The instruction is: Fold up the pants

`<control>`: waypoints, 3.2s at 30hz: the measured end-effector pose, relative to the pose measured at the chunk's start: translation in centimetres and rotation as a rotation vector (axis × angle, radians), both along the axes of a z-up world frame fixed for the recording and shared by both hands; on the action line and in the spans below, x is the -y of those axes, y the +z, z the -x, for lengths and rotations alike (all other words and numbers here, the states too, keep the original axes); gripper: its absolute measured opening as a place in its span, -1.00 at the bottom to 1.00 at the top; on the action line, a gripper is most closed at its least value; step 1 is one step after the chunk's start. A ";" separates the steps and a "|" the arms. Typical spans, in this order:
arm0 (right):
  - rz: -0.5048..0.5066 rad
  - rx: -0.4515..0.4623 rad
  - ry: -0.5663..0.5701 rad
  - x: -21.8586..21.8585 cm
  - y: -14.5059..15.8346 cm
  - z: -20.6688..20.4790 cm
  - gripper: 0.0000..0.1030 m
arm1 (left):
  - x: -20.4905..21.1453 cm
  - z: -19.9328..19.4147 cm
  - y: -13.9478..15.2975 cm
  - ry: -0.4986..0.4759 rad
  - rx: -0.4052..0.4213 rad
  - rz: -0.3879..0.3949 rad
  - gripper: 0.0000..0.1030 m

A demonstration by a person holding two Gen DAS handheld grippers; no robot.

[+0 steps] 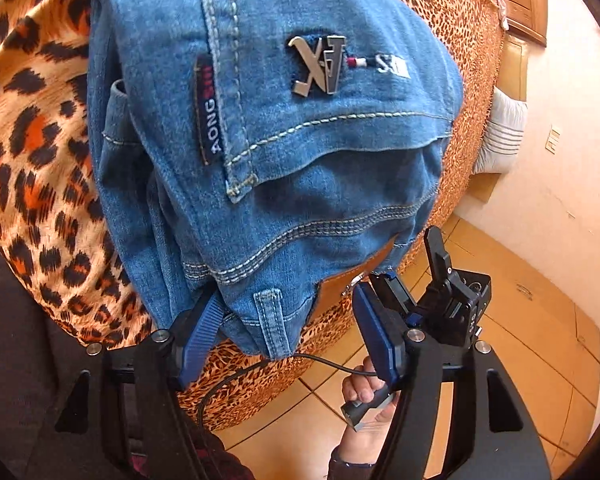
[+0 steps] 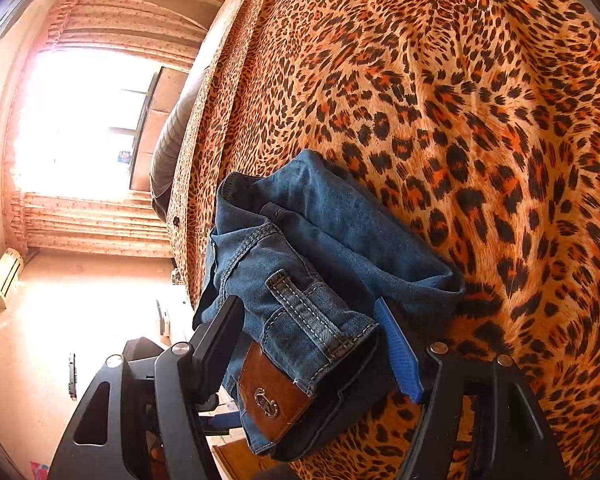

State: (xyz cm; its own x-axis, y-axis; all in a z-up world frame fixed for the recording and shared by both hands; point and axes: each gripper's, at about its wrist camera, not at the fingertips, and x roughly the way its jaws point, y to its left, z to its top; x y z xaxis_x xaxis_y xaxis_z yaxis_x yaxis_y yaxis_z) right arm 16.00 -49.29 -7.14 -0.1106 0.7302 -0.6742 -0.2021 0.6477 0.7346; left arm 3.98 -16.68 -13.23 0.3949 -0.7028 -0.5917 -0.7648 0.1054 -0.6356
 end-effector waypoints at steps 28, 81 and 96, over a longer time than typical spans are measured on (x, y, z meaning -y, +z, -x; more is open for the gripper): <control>0.171 0.168 0.209 -7.1 6.4 -2.0 -0.08 | -8.6 4.7 5.0 0.024 0.030 -0.260 0.24; 0.132 0.034 -0.204 5.7 5.0 4.2 0.10 | -1.1 -8.1 13.6 -0.615 0.144 -0.846 0.36; 0.171 -0.054 -0.619 3.1 4.1 9.3 0.25 | -0.6 -15.3 12.5 -1.000 0.366 -0.933 0.36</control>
